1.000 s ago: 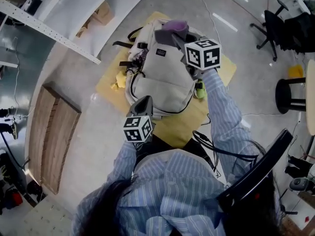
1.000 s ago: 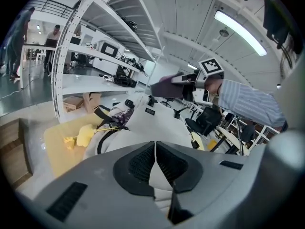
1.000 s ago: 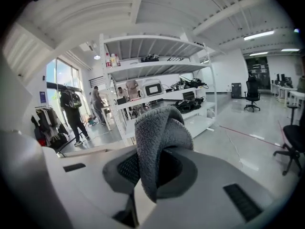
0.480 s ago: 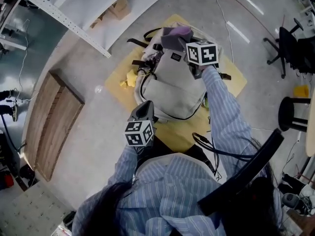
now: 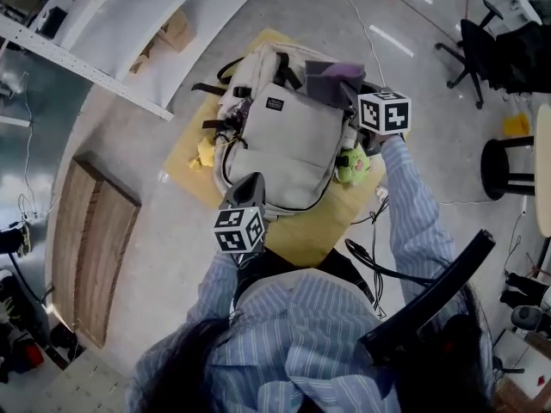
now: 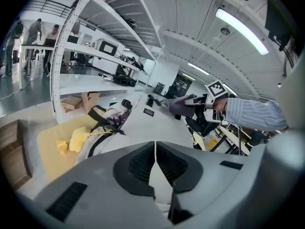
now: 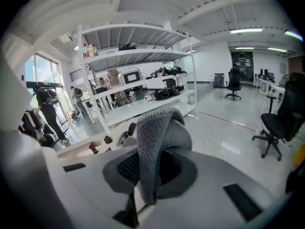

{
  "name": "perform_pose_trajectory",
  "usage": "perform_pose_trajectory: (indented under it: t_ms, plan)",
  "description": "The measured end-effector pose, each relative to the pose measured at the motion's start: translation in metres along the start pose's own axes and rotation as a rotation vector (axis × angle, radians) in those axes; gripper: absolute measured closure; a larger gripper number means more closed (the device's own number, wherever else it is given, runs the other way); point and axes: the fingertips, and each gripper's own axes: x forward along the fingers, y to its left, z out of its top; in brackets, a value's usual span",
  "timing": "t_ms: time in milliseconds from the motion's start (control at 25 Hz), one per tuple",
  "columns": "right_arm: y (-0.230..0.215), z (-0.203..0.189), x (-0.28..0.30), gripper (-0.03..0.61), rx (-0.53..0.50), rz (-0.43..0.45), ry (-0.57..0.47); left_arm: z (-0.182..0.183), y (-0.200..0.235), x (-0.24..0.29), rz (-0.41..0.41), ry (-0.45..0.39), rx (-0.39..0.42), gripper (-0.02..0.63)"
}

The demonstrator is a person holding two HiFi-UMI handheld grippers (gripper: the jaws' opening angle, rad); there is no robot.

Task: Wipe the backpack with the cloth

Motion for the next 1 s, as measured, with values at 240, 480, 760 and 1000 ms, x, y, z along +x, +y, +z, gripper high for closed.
perform_pose_trajectory:
  t_ms: [240, 480, 760, 1000]
  plan:
    - [-0.05, -0.039, -0.047, 0.537, 0.076, -0.087, 0.015, 0.01, -0.027, 0.019, -0.062, 0.007, 0.044, 0.6]
    - [-0.086, -0.087, -0.075, 0.537, 0.147, -0.185, 0.062, 0.012, -0.036, 0.027, -0.088, 0.014, 0.062, 0.6]
    - [-0.108, -0.099, -0.099, 0.537, 0.158, -0.226, 0.084, 0.009, -0.035, 0.025, -0.074, 0.022, 0.054, 0.6]
    - [-0.083, -0.009, -0.09, 0.537, 0.084, -0.134, -0.069, 0.022, -0.035, 0.031, -0.074, -0.003, 0.059, 0.6]
